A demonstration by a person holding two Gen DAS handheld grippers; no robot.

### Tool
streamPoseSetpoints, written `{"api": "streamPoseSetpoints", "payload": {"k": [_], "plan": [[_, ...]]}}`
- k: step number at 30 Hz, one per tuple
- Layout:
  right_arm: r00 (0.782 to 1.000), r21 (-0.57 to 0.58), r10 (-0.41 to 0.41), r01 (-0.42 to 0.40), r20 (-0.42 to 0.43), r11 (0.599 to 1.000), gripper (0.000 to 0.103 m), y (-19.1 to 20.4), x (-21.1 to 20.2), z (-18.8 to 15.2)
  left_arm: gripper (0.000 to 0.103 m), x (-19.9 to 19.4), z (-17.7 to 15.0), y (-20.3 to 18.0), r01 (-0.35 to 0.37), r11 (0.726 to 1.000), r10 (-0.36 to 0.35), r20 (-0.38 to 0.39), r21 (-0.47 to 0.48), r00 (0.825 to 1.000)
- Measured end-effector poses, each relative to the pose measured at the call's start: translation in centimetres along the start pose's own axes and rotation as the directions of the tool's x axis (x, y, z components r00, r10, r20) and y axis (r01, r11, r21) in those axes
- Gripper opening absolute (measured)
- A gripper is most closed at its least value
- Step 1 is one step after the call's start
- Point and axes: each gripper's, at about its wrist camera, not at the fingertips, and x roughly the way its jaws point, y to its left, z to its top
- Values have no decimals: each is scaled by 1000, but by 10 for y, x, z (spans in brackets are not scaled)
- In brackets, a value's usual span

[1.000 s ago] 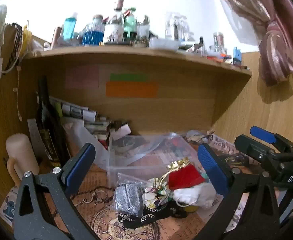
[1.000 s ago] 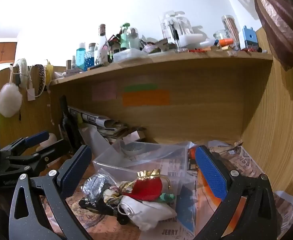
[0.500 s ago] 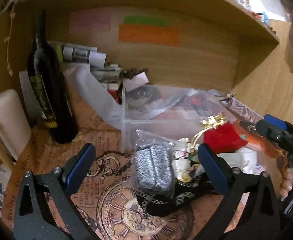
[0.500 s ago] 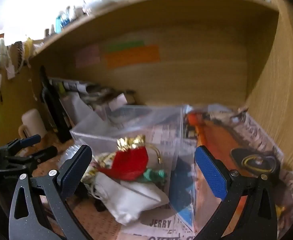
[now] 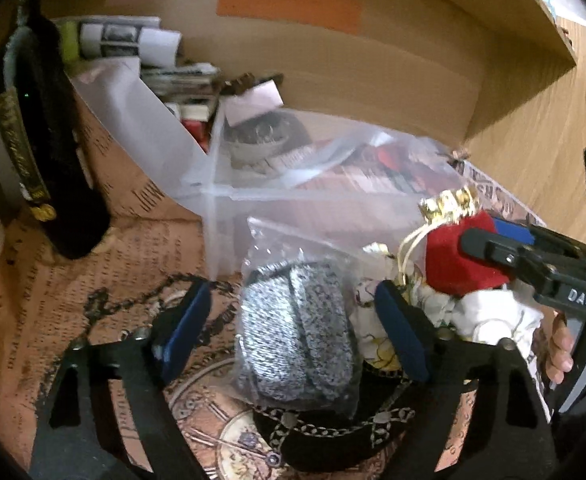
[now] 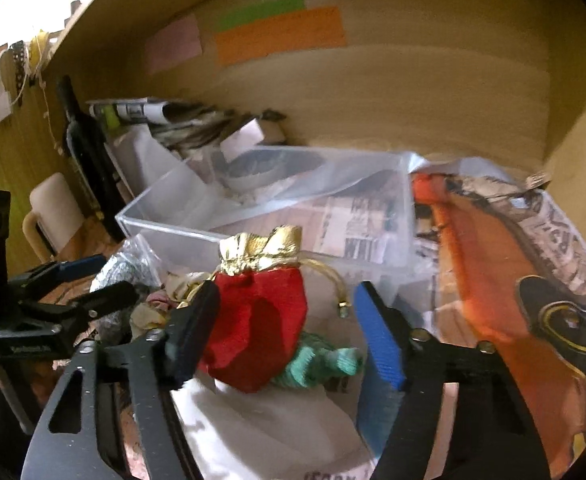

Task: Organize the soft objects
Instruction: 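Grasp the grey mesh pouch with the left tool while the right tool grasps the red drawstring pouch, then carry both pouches into the clear plastic box and open both tools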

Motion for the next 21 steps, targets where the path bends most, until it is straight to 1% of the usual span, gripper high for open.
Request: {"api": "streamPoseSetpoints", "payload": {"k": [1, 3, 4, 5, 6, 8, 9, 13, 17, 21], "plan": [[1000, 6, 12, -12, -11, 1000, 56, -1, 3, 0, 80, 1, -1, 0, 3, 1000, -3, -3, 1, 1000], [1000, 20, 26, -25, -18, 999, 53, -3, 7, 1, 75, 1, -3, -1, 5, 1000, -5, 6, 6, 1000], [999, 26, 31, -31, -21, 999, 50, -3, 8, 1, 73, 0, -4, -1, 8, 1000, -8, 10, 9, 1000], [999, 32, 40, -39, -26, 999, 47, -4, 9, 2, 66, -1, -4, -2, 15, 1000, -15, 14, 13, 1000], [998, 38, 54, -53, -31, 998, 40, -5, 11, 2, 58, -1, -5, -3, 19, 1000, -19, 13, 16, 1000], [996, 49, 80, -78, -36, 996, 29, -6, 13, 3, 49, -1, -5, -4, 19, 1000, -19, 6, 16, 1000], [997, 47, 73, -72, -29, 996, 27, -5, 12, 4, 45, -1, -5, -3, 22, 1000, -23, 7, 12, 1000], [998, 36, 70, -70, 6, 997, 13, 0, 4, 6, 39, -6, -3, 2, 31, 1000, -31, 20, -2, 999], [997, 24, 65, -66, 29, 998, 10, 3, -2, 9, 34, -19, -3, 0, 19, 1000, -19, 55, -3, 998], [996, 10, 69, -70, 54, 998, 9, 6, -8, 11, 33, -36, 2, -1, 7, 1000, -8, 108, 6, 994]]}}
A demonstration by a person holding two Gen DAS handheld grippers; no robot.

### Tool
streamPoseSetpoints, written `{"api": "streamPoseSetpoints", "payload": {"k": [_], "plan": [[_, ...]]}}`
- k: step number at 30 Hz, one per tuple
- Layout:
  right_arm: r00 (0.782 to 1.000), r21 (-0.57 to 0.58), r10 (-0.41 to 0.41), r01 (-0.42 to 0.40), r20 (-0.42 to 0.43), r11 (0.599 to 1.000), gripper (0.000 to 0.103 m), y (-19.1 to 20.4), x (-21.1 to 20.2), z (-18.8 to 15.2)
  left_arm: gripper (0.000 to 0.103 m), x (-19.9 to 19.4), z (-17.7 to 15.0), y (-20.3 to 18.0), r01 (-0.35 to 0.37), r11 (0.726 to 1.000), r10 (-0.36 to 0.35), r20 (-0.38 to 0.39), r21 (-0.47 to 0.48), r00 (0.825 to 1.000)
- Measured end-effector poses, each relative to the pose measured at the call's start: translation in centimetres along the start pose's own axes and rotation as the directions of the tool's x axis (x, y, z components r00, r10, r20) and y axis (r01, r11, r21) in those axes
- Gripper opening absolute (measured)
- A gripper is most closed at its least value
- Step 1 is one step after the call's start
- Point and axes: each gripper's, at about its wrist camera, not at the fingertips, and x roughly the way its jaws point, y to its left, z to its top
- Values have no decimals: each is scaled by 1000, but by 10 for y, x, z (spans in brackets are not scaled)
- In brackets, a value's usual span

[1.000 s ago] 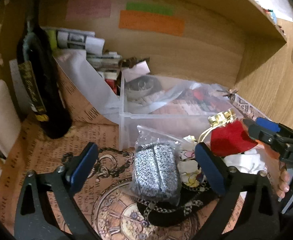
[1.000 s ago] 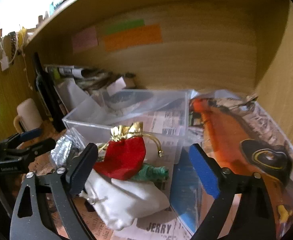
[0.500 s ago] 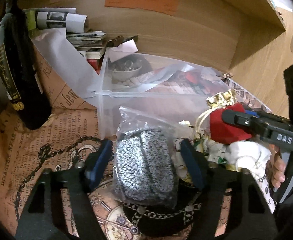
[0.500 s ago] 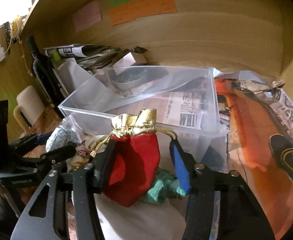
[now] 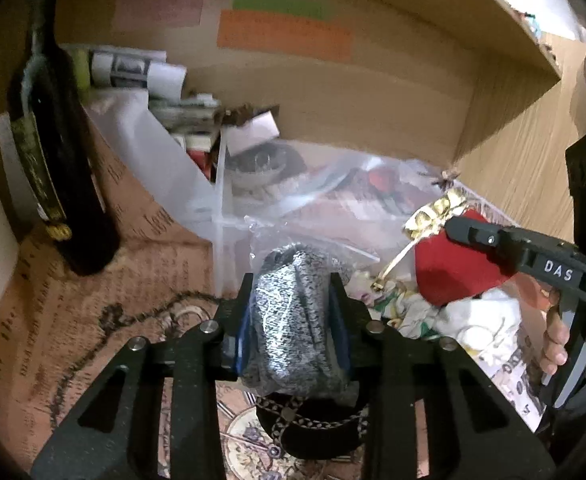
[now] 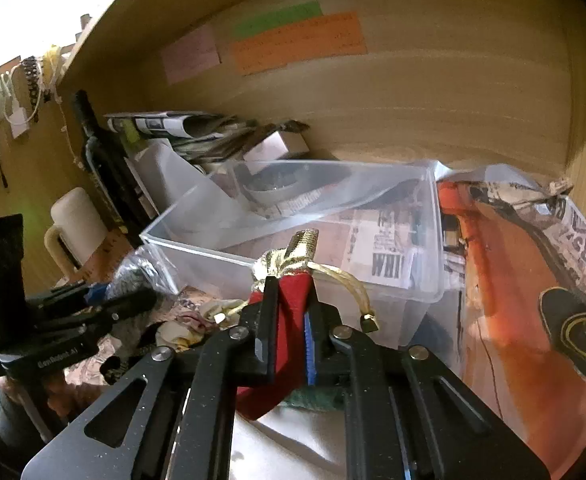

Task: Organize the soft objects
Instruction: 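Carry both pouches into the clear plastic box and open both tools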

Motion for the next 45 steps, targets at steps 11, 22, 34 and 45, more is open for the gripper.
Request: {"api": "streamPoseSetpoints", "payload": {"k": [11, 22, 34, 45], "plan": [[994, -29, 15, -12, 104, 1000, 9, 11, -24, 21, 33, -22, 43, -4, -18, 1000, 16, 131, 16, 991], [979, -45, -25, 34, 200, 998, 9, 4, -28, 61, 33, 7, 88, -3, -50, 999, 48, 139, 8, 989], [994, -27, -95, 96, 48, 995, 9, -36, 38, 74, 33, 89, 101, 3, -56, 998, 57, -48, 23, 997], [987, -82, -85, 74, -134, 994, 9, -39, 74, 62, 42, 132, 95, -10, -67, 994, 80, -154, 90, 985]]}}
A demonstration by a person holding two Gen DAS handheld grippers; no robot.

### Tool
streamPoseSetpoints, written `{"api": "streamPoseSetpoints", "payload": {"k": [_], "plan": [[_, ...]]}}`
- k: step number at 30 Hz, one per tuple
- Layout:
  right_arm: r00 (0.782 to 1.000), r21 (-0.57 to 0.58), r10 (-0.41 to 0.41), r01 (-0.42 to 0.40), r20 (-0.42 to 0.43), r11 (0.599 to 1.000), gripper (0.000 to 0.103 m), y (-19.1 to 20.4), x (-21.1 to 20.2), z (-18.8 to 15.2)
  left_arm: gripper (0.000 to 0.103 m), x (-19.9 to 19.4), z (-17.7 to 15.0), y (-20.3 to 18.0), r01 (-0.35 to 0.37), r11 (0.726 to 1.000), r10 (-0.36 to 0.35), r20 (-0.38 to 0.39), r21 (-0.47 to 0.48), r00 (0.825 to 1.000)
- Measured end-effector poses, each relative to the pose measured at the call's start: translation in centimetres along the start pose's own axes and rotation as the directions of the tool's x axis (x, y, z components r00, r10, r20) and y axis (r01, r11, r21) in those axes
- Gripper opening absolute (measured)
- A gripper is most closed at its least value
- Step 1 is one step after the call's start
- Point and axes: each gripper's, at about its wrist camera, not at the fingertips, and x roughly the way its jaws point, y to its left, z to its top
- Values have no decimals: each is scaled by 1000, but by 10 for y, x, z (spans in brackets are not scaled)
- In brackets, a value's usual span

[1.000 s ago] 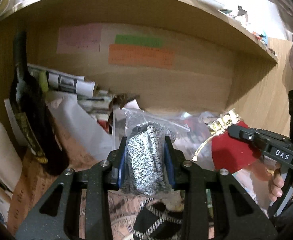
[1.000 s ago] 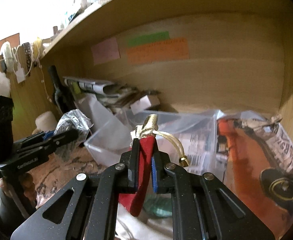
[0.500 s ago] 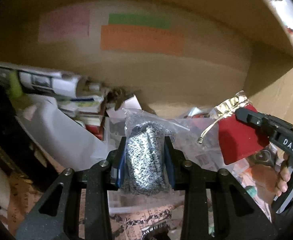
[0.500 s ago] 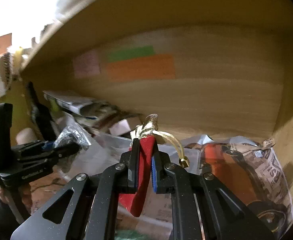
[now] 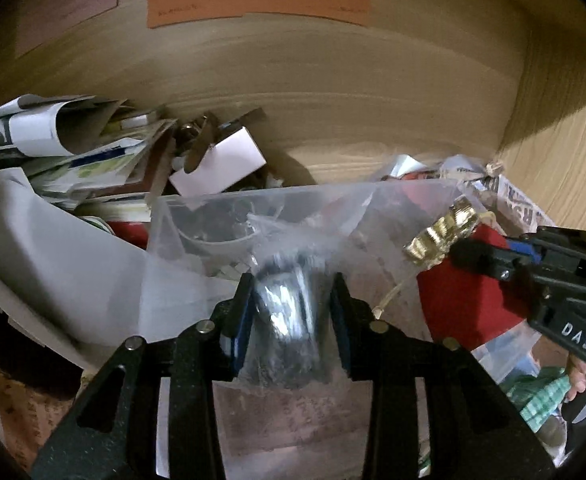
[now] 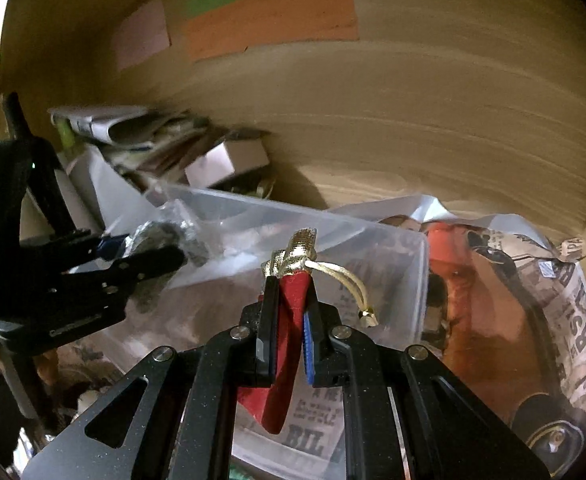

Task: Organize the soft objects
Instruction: 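Carry both pouches into the clear plastic box and open both tools, then grasp the floral cloth with the left tool while the right tool grasps the white cloth bag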

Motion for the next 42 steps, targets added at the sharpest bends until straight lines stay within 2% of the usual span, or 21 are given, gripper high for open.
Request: {"api": "streamPoseSetpoints", "payload": {"k": [1, 2, 3, 4, 6, 7, 12, 18, 22, 27, 34, 42], "plan": [[1000, -8, -3, 3, -15, 1000, 11, 1, 2, -1, 46, -1, 0, 0, -5, 1000, 5, 1, 3, 1000], [1000, -13, -7, 7, -26, 1000, 13, 2, 4, -1, 54, -5, 0, -1, -13, 1000, 13, 13, 5, 1000], [999, -16, -13, 12, -36, 1000, 22, 3, 6, -1, 60, -8, 0, -2, -20, 1000, 20, 28, 4, 999], [999, -25, -25, 24, -42, 999, 36, 4, 6, -2, 62, -11, -1, -2, -26, 1000, 26, 43, 3, 999], [999, -37, -46, 45, -28, 998, 55, 6, 6, -1, 65, -20, 0, -3, -28, 1000, 28, 72, 6, 997], [998, -46, -57, 56, -15, 997, 61, 7, 3, -1, 67, -25, 0, -3, -29, 1000, 28, 82, 6, 996], [996, -70, -85, 87, 38, 994, 77, 13, -15, 3, 87, -63, -3, -4, -43, 999, 41, 168, 8, 985], [985, -75, -98, 109, 139, 991, 78, 21, -57, 1, 99, -100, -15, -6, -32, 999, 29, 235, 7, 972], [975, -66, -92, 108, 204, 992, 82, 27, -86, -9, 101, -115, -30, -12, -24, 1000, 19, 249, 16, 968], [964, -62, -93, 112, 250, 992, 83, 39, -113, -30, 101, -126, -54, -19, -18, 1000, 11, 236, 26, 972], [969, -19, -82, 89, 233, 996, 84, 50, -125, -67, 101, -125, -90, -25, 6, 1000, -11, 161, 30, 987], [990, 31, -28, 24, 140, 999, 84, 57, -109, -102, 101, -102, -118, -31, 43, 999, -45, 63, 22, 997]]}}
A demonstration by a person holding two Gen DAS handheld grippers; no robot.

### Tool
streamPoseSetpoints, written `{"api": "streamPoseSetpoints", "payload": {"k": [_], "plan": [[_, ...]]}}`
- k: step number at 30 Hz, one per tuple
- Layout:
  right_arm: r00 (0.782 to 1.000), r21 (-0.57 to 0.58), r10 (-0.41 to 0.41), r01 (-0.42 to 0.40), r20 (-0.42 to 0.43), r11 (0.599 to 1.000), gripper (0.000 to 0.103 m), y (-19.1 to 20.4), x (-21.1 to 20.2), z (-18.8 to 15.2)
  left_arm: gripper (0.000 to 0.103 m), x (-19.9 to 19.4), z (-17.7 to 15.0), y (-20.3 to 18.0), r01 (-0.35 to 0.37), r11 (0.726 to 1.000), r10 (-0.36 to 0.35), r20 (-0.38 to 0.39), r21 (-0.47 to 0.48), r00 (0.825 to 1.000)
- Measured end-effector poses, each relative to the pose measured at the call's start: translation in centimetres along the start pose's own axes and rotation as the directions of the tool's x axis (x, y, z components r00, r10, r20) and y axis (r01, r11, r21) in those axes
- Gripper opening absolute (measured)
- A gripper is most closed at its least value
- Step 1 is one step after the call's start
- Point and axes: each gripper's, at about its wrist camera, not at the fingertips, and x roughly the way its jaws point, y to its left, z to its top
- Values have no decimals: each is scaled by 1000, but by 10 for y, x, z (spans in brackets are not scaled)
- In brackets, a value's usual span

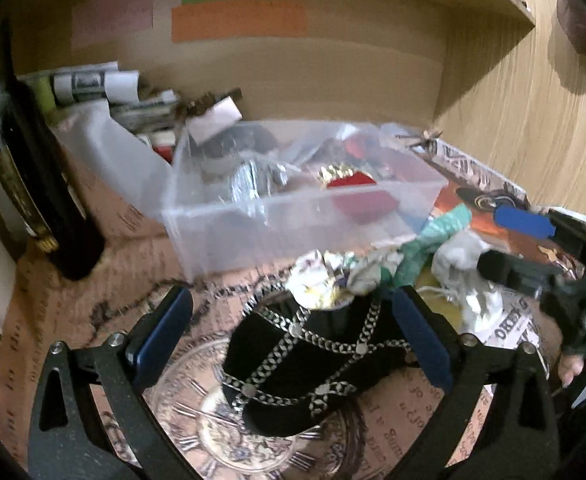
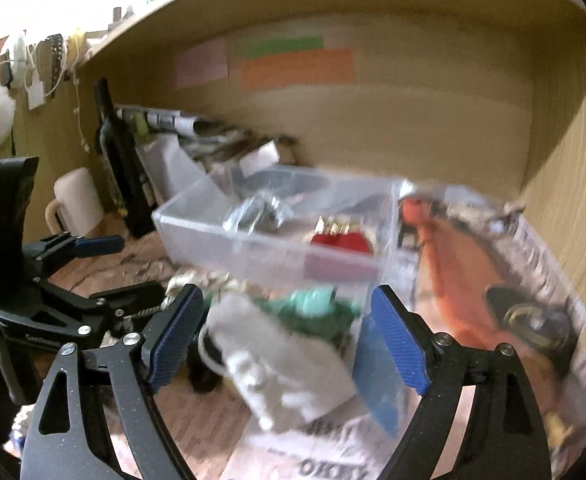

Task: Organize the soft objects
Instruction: 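Grasp the floral cloth with the left tool while the right tool grasps the white cloth bag, then lower the floral cloth and white bag into the box and open both tools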

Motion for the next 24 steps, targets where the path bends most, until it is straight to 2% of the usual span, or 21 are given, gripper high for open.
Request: {"api": "streamPoseSetpoints", "payload": {"k": [8, 10, 11, 12, 13, 17, 18, 19, 21, 24], "plan": [[998, 73, 7, -2, -65, 997, 84, -11, 11, -22, 100, 20, 6, -10, 43, 999, -43, -6, 4, 999], [998, 91, 12, -6, -68, 996, 81, -15, 11, -25, 91, 27, 8, -10, 55, 998, -55, -17, 3, 998], [997, 97, 15, -8, -72, 995, 78, -16, 12, -26, 83, 32, 9, -10, 67, 998, -67, -36, 2, 997], [997, 104, 20, -13, -74, 995, 71, -17, 13, -27, 76, 36, 10, -9, 79, 997, -79, -48, -1, 996], [996, 115, 32, -23, -78, 993, 64, -19, 13, -28, 74, 39, 11, -9, 89, 996, -89, -60, -7, 994], [996, 143, 55, -44, -71, 989, 49, -25, 13, -30, 56, 47, 12, -8, 116, 993, -118, -73, -32, 990], [996, 146, 58, -47, -69, 988, 43, -26, 13, -30, 48, 47, 12, -7, 121, 992, -124, -75, -33, 989], [996, 149, 61, -51, -67, 987, 35, -27, 12, -31, 45, 48, 12, -7, 125, 992, -127, -76, -35, 989], [996, 153, 60, -50, -63, 987, 27, -29, 12, -31, 34, 47, 12, -6, 128, 991, -130, -72, -35, 989], [997, 162, 60, -52, -47, 985, 21, -31, 8, -30, 28, 42, 12, -4, 121, 992, -123, -53, -38, 991]]}}
